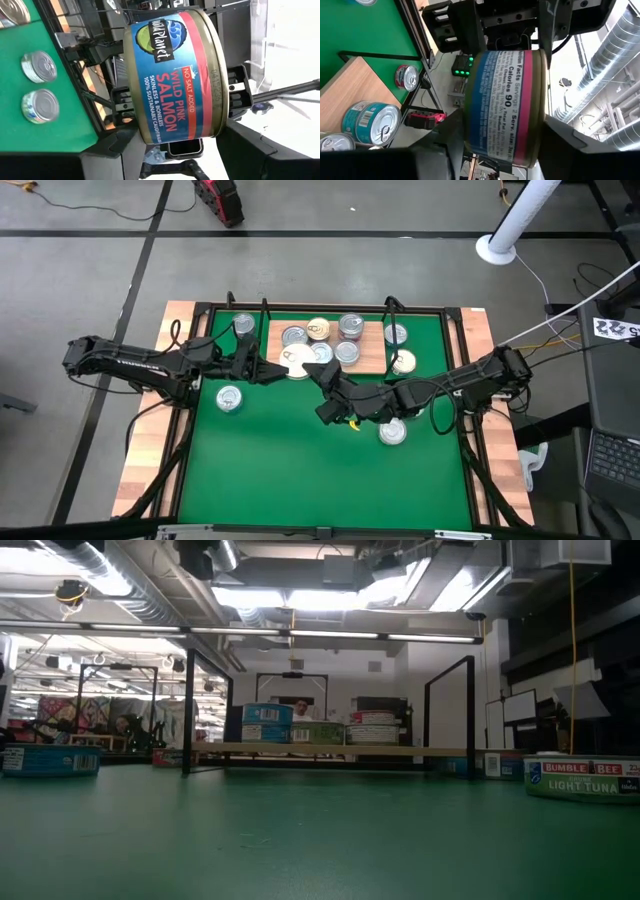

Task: Stack canned seafood by type on shelf
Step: Stack the blue pink tuna can on top of the blue pink tuna can on the shelf

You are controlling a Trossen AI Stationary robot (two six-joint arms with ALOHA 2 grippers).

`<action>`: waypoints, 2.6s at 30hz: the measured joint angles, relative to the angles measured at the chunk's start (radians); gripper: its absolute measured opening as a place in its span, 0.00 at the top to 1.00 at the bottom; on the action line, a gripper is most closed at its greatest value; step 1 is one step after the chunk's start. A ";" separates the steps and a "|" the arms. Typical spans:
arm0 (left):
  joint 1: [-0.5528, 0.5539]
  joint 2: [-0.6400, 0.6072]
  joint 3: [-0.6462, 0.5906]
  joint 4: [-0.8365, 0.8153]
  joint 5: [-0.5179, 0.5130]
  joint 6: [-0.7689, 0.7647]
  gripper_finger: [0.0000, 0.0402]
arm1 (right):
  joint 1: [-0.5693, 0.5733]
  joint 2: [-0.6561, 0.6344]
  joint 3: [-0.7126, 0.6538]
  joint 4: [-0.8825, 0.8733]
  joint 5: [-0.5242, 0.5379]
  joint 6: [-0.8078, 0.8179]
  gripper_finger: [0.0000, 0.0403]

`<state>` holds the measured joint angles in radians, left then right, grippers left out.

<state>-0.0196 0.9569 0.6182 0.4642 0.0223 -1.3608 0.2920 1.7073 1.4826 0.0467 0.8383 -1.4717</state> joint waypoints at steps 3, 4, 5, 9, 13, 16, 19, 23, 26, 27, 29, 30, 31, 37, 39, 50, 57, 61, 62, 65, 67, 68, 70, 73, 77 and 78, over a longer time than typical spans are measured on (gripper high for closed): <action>0.000 0.000 0.000 -0.002 -0.001 0.034 0.48 | 0.000 0.000 0.000 -0.001 0.000 -0.006 0.58; 0.000 0.000 0.000 -0.002 -0.001 0.036 0.48 | 0.000 0.000 0.000 -0.001 0.000 -0.006 0.58; 0.000 0.000 0.000 -0.002 -0.001 0.036 0.48 | 0.000 0.000 0.000 -0.001 0.000 -0.006 0.58; 0.001 0.000 0.000 -0.001 -0.005 0.038 0.48 | 0.000 0.000 0.000 0.002 0.000 -0.006 0.53; 0.001 0.000 0.000 0.001 -0.005 0.089 0.48 | 0.000 0.000 0.000 0.002 0.000 -0.008 0.53; 0.001 0.000 0.000 -0.001 -0.005 0.102 0.48 | 0.002 -0.001 0.000 -0.008 0.000 -0.007 0.56; 0.001 0.001 0.000 -0.004 -0.006 0.129 0.48 | 0.002 -0.001 0.000 -0.021 0.000 -0.007 0.57; 0.001 0.001 0.000 -0.010 -0.006 0.134 0.48 | 0.003 -0.001 0.000 -0.024 0.001 -0.006 0.57; 0.001 0.001 0.000 -0.022 -0.005 0.105 0.48 | 0.003 -0.001 0.000 -0.028 0.000 -0.001 0.57; 0.001 0.001 0.000 -0.030 -0.004 0.106 0.48 | 0.003 -0.001 0.000 -0.031 0.000 -0.001 0.57; 0.000 0.000 0.001 -0.048 -0.004 0.117 0.48 | 0.003 -0.001 0.000 -0.044 -0.002 -0.001 0.57; 0.000 0.000 0.002 -0.061 -0.002 0.120 0.48 | 0.003 -0.001 0.000 -0.052 -0.003 -0.001 0.57; 0.000 0.000 0.002 -0.072 0.000 0.118 0.48 | 0.003 -0.001 0.000 -0.059 -0.004 -0.001 0.57; 0.020 0.000 0.000 -0.064 0.018 0.064 0.48 | 0.002 -0.001 0.002 -0.095 -0.004 0.008 0.57; 0.028 -0.002 -0.001 -0.067 0.042 0.045 0.48 | 0.002 -0.001 0.002 -0.104 -0.004 0.009 0.57; 0.035 0.003 -0.002 -0.077 0.079 0.063 0.47 | 0.003 -0.001 0.003 -0.129 0.001 0.000 0.57; 0.034 0.056 -0.002 -0.109 0.059 0.134 0.41 | 0.003 -0.001 -0.001 -0.192 0.020 -0.003 0.57; 0.034 0.095 -0.002 -0.104 0.053 0.160 0.38 | 0.003 -0.002 -0.002 -0.260 0.014 0.026 0.57; 0.034 0.104 -0.002 -0.106 0.040 0.159 0.37 | 0.003 -0.002 -0.002 -0.282 0.013 0.042 0.57; 0.034 0.128 -0.002 -0.114 -0.002 0.131 0.34 | 0.003 -0.002 -0.002 -0.348 0.008 0.097 0.57; 0.042 0.139 -0.002 -0.117 -0.010 0.110 0.34 | 0.002 -0.002 -0.002 -0.384 0.007 0.129 0.57; 0.047 0.142 -0.002 -0.122 -0.013 0.100 0.33 | 0.002 -0.002 -0.001 -0.409 0.006 0.145 0.57; 0.056 0.143 -0.002 -0.128 -0.012 0.087 0.33 | 0.002 -0.004 0.000 -0.464 0.008 0.185 0.57; 0.076 0.138 -0.002 -0.129 -0.006 0.089 0.33 | 0.002 -0.004 0.000 -0.543 0.007 0.255 0.57; 0.107 0.131 -0.002 -0.145 0.037 0.098 0.33 | -0.008 -0.004 0.000 -0.608 0.005 0.347 0.57; 0.113 0.130 -0.002 -0.145 0.049 0.098 0.33 | -0.014 -0.004 0.000 -0.615 -0.002 0.372 0.57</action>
<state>0.0938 1.0874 0.6163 0.3190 0.0712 -1.2629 0.2785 1.7035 1.4826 -0.5683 0.8362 -1.0997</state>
